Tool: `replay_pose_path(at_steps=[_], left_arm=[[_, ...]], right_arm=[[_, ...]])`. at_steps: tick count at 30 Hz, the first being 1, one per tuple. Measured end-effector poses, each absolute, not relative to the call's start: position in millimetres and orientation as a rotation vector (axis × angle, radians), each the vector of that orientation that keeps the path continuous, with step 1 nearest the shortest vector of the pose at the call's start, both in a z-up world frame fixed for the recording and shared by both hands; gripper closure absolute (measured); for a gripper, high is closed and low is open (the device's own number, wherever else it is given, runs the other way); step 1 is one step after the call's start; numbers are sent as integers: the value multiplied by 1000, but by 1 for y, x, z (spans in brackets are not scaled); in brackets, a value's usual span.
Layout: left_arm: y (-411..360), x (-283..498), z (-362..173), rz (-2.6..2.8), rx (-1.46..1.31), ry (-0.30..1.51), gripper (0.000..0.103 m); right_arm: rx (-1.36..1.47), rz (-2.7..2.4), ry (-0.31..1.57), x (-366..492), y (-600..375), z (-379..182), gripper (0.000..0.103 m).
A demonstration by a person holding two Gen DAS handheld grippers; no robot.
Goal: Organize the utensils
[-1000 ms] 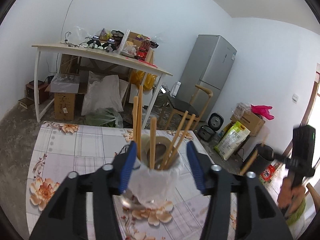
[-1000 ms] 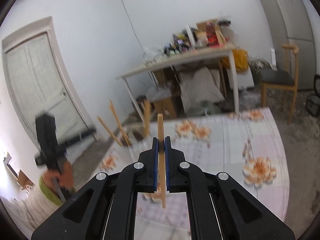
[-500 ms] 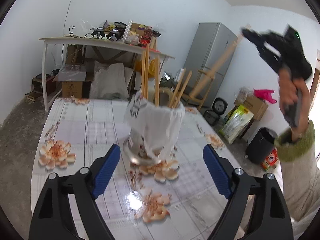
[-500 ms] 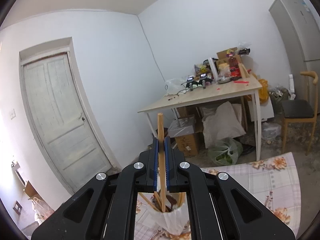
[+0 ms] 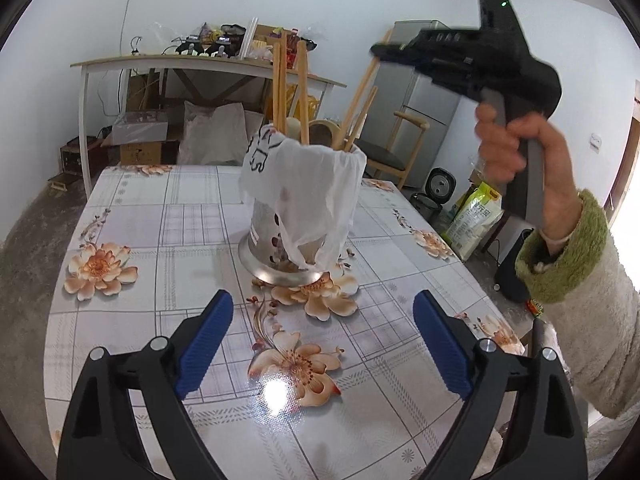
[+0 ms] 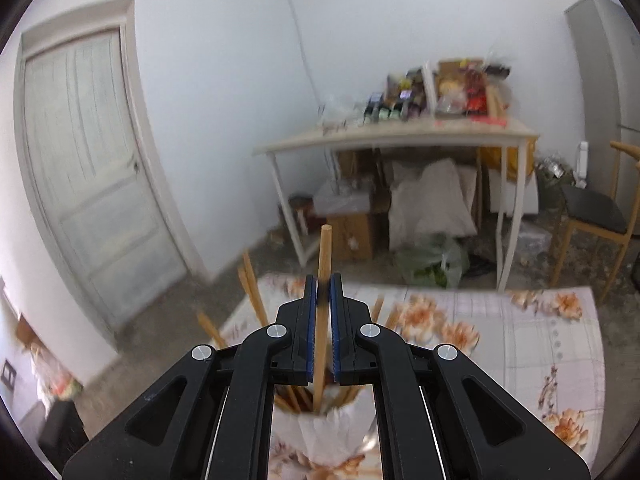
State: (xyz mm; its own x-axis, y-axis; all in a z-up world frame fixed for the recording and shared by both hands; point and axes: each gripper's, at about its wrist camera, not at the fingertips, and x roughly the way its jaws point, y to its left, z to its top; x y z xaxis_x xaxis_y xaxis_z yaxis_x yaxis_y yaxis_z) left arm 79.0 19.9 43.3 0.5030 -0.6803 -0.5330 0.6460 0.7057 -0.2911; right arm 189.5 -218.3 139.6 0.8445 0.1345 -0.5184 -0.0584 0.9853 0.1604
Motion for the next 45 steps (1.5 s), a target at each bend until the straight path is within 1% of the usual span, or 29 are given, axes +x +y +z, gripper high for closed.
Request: replay_pose_path(at_steps=[1,3,5,9,13,14,16,19,23,25,29,30,32,35,37,43,45], left_arm=[[20,79,43,-800,-64,673,13],[20,80,42,-790,-69,677,13],[19,80,43,-779,-68,677,12],[20,79,46,-752,-74,672,10],[20,75,50,-701,-72,665,7],[20,74,51,-691,-73,663,6],[20,71,53,-666,-78,660,6],[21,65,55,-617,-77,664,6],[17,57,54,-512,-33,672,6],[15,52,53,-467,-7,677,6],[15,45,54,-377,10,679,6],[16,43,56,-349,10,677,6],[16,40,58,-306,17,677,6],[16,38,64,-244,24,672,6],[16,37,67,-228,25,678,6],[11,39,70,-141,82,707,6],[11,42,68,-136,60,732,6]], right_arm=[[132,110,588,192,-215,133,97],[102,105,634,193,-209,122,90],[111,101,638,189,-209,121,72],[165,110,585,166,-216,134,64],[212,106,542,131,-222,142,53],[226,101,533,117,-224,141,48],[254,80,525,96,-228,137,42],[288,34,547,63,-231,118,36],[285,-61,630,30,-222,80,29],[272,-109,683,17,-215,59,28],[213,-192,738,1,-202,37,21],[193,-208,741,-3,-199,35,20],[166,-235,734,-8,-197,36,14],[129,-276,707,-14,-195,42,10],[115,-288,695,-18,-196,43,8],[67,-316,673,-24,-190,48,8],[53,-323,673,-25,-188,50,8]])
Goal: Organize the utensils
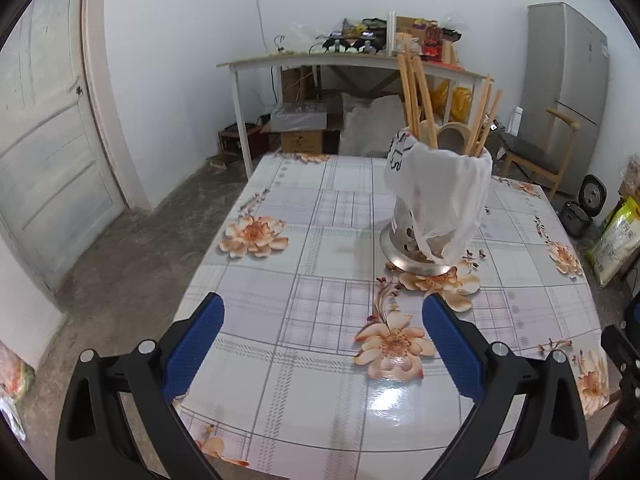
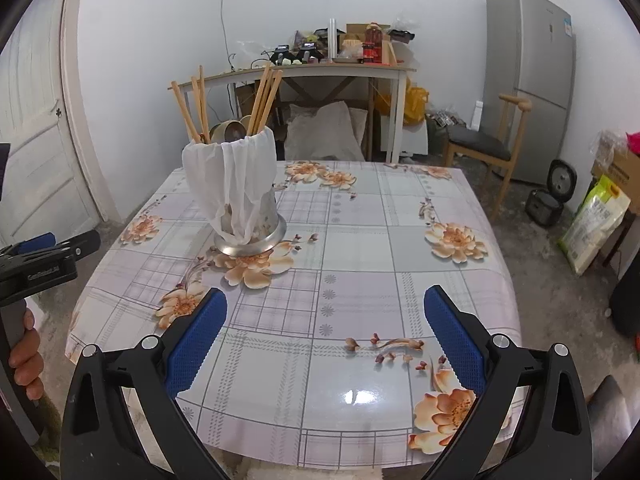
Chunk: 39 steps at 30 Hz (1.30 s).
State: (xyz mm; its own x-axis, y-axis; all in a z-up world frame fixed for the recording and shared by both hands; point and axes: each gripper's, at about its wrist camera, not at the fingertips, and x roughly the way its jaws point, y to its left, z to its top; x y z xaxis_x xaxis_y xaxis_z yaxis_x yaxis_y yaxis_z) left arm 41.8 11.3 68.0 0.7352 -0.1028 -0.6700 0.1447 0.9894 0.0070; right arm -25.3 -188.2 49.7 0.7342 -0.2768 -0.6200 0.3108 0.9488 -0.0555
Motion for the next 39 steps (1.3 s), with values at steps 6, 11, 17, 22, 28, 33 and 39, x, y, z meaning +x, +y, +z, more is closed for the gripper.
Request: replay_pose_path(at_steps=[6,11,17,22,28,33,39], left_arm=[[5,45,62,-129,10,775,6],[-6,42,63,-112,86,753,6],[-9,40,64,-91,125,724,6],[-7,40,62,-85,121,731,6],[-8,40,63,-89,128,731,6],[-5,39,64,-87,129,719,6],[0,42,62,-78,125,722,6]], right_arm=[[48,-357,666,-30,-191,54,8],[69,-365,681,-30,-195,51,8],[91,-352,704,-25,-195,46,8],[78,-340,714,-22,-191,45,8],[86,-339,712,-22,-190,46,8],[99,-339,711,-21,-188,48,8],[105,-349,711,-21,-189,48,8]])
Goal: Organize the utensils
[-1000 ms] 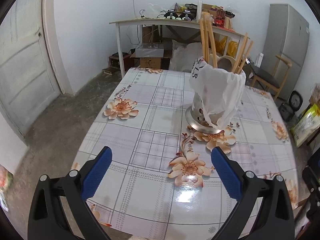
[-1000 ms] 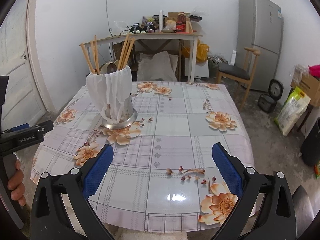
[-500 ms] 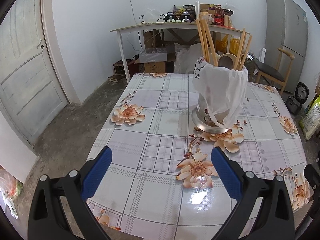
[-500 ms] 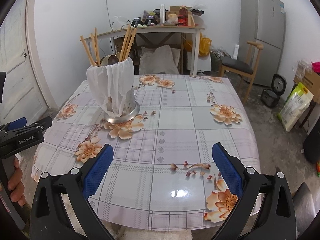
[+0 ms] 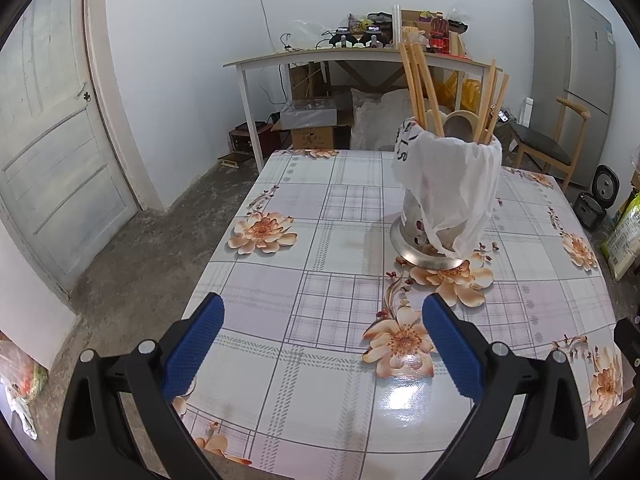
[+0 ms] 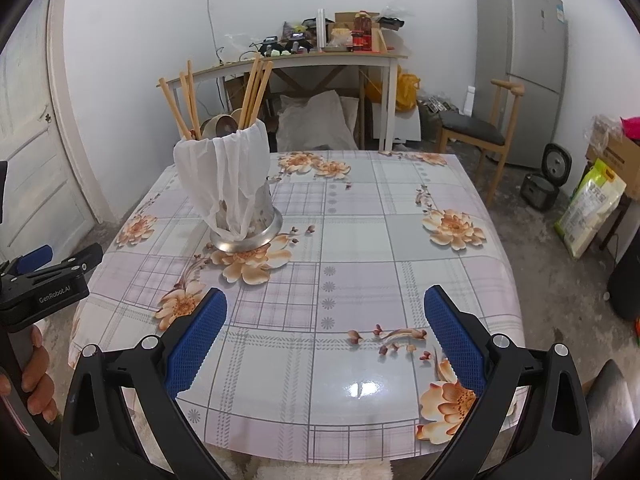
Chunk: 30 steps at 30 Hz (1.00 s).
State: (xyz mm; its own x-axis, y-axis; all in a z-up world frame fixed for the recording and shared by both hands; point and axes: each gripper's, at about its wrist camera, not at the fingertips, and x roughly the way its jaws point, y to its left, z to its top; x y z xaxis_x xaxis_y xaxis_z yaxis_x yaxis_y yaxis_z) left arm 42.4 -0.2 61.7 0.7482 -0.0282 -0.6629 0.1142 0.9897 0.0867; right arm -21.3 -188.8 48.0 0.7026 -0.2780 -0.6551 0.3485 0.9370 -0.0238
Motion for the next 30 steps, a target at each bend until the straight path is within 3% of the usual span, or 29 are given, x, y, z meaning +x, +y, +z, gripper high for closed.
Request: replay_pose_path(at_steps=[30], left_arm=[[16,56,55,-38,108,736,6]], right_arm=[[105,-445,692,-22,-221,53,8]])
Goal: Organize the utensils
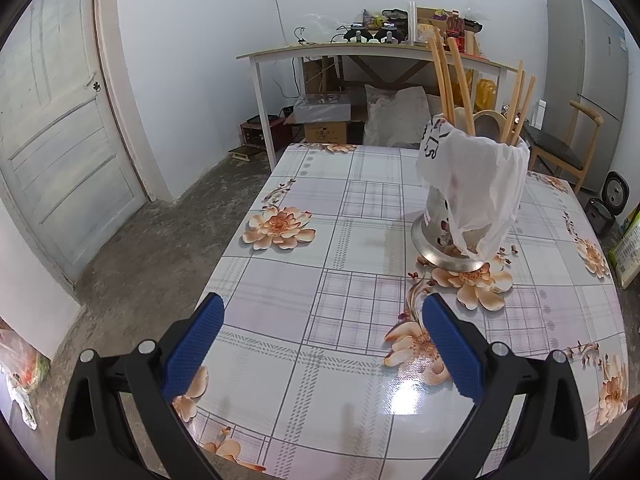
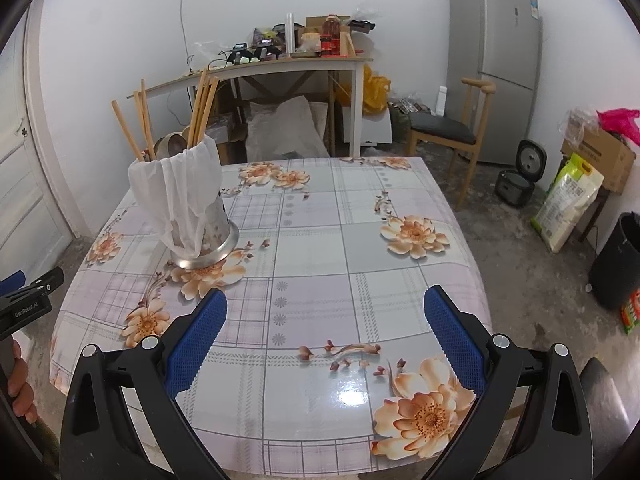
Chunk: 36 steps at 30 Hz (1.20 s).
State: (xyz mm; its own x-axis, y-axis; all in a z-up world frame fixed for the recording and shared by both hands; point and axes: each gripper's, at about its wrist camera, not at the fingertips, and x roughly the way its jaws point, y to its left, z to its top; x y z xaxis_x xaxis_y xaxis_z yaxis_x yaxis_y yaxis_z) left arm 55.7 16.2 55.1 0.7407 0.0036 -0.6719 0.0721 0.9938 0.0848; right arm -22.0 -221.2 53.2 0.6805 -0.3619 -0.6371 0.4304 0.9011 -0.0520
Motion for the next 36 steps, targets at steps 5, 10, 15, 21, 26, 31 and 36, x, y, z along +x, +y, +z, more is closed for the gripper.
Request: replay_pose_path(at_steps=[5,10,15,21,26,31,36], left_arm=[[19,57,56,-33,106,736,6],[25,58,57,-22,99,734,6],[30,59,58,-8,101,730,6],[33,58,59,3,101,730,6],[35,57,59,10,105,731,6],[37,57,60,19,107,725,6],[40,57,61,25,104,723,6]], right_arm=[[90,-431,688,-16,-218,54,8],[80,-415,684,-12,-215,56,8],[73,-402,690,-9,-214,54,8],[70,-392,693,-6,-213,53,8],[69,-389,693,-6,-213,54,8],[72,-389,690,-6,-213,53,8],[71,-390,690,-6,-212,53,8]])
